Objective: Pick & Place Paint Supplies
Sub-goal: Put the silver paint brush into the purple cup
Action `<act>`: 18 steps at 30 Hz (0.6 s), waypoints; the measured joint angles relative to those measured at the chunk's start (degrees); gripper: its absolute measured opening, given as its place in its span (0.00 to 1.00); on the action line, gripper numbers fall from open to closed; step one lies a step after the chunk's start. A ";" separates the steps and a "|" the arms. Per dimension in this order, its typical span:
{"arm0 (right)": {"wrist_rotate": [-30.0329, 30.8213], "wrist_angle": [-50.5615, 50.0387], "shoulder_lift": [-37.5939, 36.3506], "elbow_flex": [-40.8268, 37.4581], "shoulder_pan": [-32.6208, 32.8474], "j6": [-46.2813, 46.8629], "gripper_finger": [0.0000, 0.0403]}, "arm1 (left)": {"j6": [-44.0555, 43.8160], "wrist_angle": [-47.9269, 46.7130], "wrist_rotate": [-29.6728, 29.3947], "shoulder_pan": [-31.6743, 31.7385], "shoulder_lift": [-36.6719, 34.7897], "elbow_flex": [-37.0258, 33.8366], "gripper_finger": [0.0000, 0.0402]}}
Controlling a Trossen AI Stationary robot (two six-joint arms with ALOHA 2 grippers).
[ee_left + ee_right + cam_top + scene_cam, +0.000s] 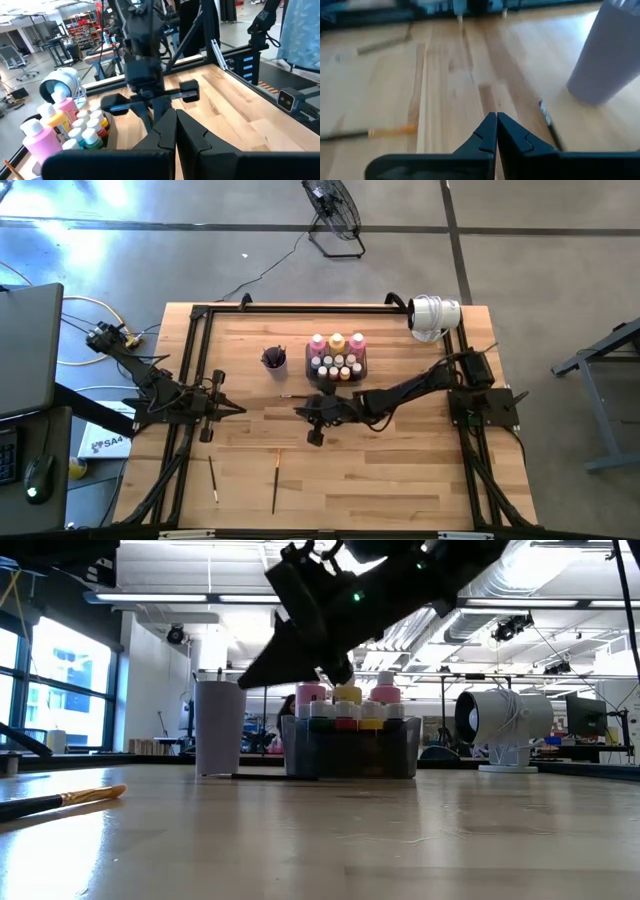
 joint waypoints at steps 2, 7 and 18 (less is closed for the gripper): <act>0.46 -0.92 0.28 -0.09 0.60 -0.01 0.01 | 0.00 0.00 -0.01 0.00 0.04 0.00 0.00; 4.28 -3.11 2.69 2.83 2.07 -0.71 0.01 | 0.00 -0.01 -0.14 0.00 0.09 0.00 0.00; 14.08 -12.52 12.43 16.74 0.93 -0.50 0.01 | -0.24 0.00 -0.11 0.00 1.18 -0.04 0.00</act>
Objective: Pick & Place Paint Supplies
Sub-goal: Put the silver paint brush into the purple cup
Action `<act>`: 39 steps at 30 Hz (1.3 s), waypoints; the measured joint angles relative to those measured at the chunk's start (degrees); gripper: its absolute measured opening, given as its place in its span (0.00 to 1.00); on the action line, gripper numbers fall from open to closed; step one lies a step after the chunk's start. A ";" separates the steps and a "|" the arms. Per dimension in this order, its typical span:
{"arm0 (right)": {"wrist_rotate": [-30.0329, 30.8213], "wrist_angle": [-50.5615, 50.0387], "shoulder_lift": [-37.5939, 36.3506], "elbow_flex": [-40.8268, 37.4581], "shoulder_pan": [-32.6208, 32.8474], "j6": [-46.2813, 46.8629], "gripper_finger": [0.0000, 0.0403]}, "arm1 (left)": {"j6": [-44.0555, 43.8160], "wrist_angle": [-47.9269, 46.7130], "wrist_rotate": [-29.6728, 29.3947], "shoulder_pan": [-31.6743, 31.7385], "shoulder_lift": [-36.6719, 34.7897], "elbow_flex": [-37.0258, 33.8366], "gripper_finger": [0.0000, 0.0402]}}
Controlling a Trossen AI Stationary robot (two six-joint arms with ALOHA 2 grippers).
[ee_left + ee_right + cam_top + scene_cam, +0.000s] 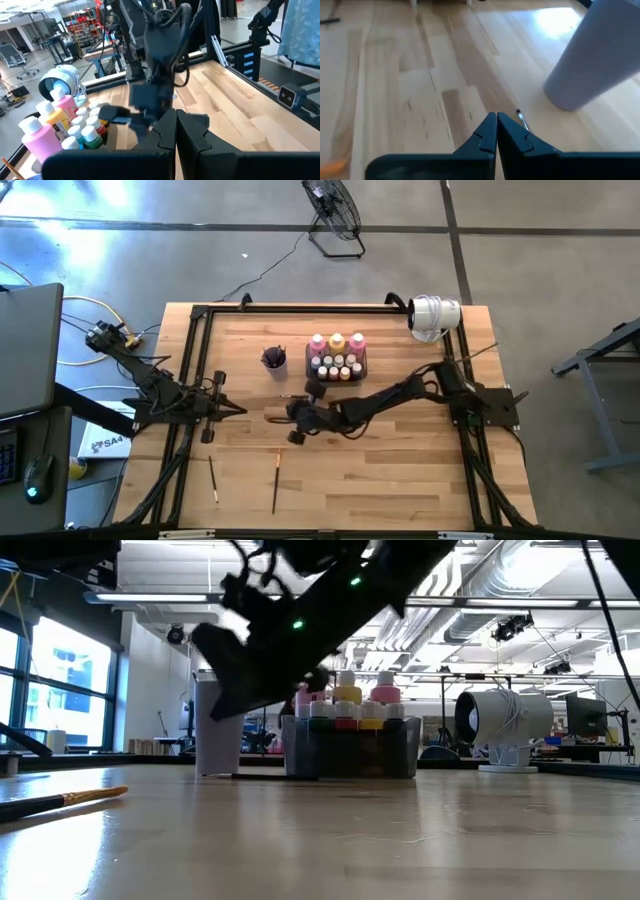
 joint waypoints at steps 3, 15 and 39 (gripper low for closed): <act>2.19 -0.95 1.58 0.80 -0.82 0.60 0.01 | 0.04 -0.01 0.02 0.00 0.37 0.00 0.00; 4.88 -4.98 2.23 1.01 -2.57 3.00 0.01 | 0.09 0.02 0.12 0.00 0.79 0.00 0.00; -3.41 -11.42 3.69 0.99 -4.26 5.70 0.01 | 0.15 0.02 0.10 0.00 0.79 0.02 0.00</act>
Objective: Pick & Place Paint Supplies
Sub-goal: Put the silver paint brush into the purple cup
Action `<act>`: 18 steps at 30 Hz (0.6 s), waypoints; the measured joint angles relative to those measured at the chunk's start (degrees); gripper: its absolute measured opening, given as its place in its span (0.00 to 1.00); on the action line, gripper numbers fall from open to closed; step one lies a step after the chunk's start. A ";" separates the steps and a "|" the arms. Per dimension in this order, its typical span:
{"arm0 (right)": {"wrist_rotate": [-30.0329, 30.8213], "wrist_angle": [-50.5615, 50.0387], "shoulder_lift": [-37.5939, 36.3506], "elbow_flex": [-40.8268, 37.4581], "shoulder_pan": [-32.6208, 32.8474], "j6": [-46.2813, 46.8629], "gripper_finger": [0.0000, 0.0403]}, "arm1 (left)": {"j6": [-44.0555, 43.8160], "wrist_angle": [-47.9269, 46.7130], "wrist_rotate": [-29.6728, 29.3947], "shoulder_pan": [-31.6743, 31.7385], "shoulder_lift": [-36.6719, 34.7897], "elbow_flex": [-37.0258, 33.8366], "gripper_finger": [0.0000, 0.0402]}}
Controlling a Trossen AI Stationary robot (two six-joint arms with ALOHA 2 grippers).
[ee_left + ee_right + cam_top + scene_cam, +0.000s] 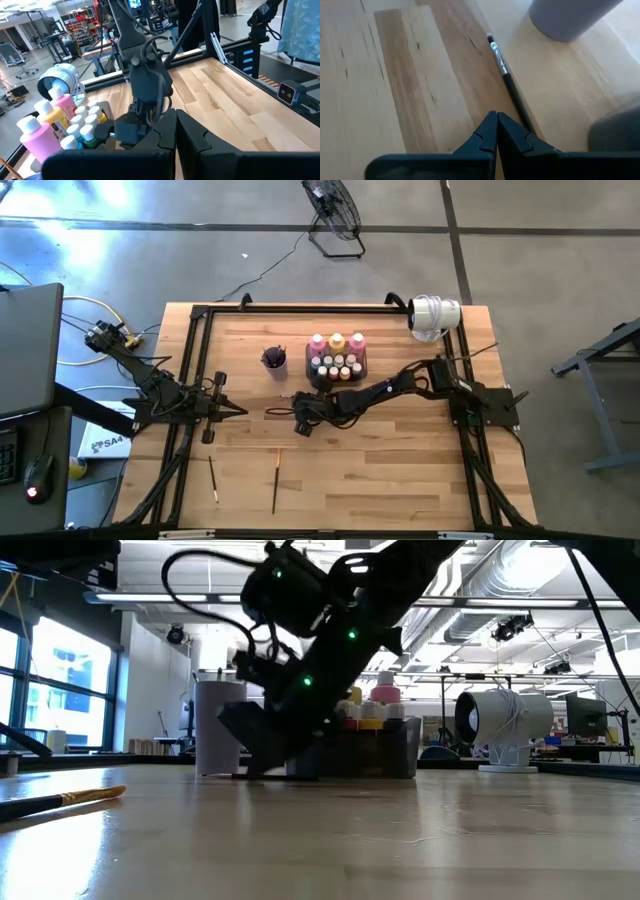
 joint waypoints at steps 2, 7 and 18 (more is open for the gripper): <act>-0.98 -1.32 -0.04 0.05 -0.01 0.16 0.01 | 0.00 0.00 -0.01 0.00 0.00 0.00 0.00; -6.11 -1.71 -0.23 0.11 -0.02 -0.42 0.01 | 0.00 0.00 0.00 -0.01 0.00 0.00 0.00; -0.37 -1.72 -3.28 -0.17 2.68 -5.06 0.01 | -0.02 -0.11 -0.02 0.00 0.00 0.00 0.00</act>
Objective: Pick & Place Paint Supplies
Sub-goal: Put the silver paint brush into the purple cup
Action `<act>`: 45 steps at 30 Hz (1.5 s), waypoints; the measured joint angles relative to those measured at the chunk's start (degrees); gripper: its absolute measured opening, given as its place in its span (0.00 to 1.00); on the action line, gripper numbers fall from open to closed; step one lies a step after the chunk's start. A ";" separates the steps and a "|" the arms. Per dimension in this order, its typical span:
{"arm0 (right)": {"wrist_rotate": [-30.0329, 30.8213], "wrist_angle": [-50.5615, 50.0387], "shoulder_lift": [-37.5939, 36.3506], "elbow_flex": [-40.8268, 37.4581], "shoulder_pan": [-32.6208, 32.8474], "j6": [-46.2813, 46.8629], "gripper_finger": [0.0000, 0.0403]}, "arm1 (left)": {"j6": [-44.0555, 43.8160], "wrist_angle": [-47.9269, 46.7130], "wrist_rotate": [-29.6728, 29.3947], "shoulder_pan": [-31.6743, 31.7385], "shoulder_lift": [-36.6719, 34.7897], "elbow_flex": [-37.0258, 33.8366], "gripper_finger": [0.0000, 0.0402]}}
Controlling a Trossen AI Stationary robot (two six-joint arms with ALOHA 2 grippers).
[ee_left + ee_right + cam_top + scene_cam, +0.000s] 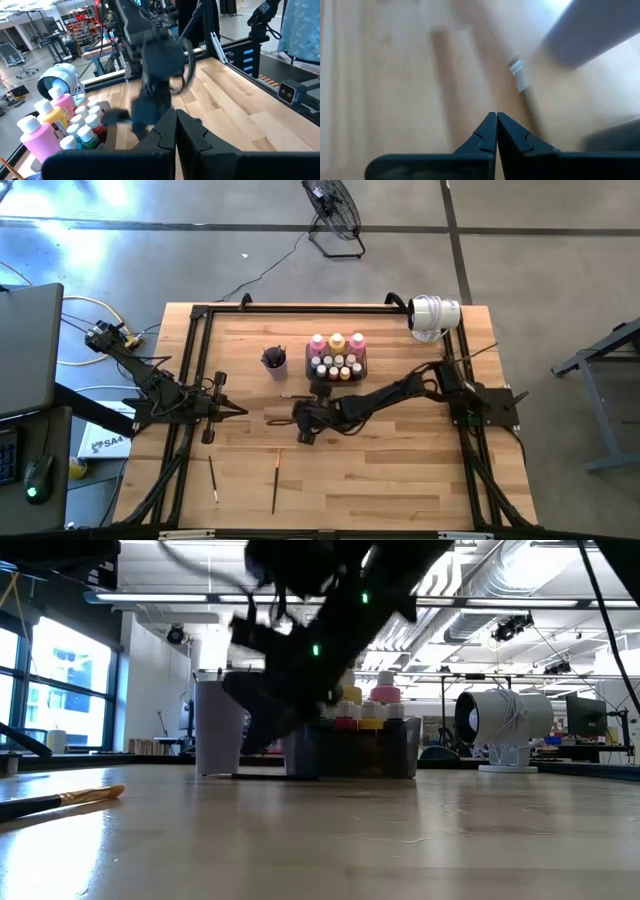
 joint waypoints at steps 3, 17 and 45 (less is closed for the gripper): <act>3.71 0.76 -0.73 0.26 -0.79 -1.10 0.01 | 0.00 0.07 0.00 0.00 0.00 0.02 0.00; 3.31 0.35 1.58 0.22 -4.30 -0.50 0.01 | 0.00 -0.03 -0.02 -0.01 0.00 0.02 0.00; -9.59 -3.78 1.88 0.20 -0.96 4.02 0.01 | -0.01 -0.14 -0.01 0.00 0.00 0.02 0.00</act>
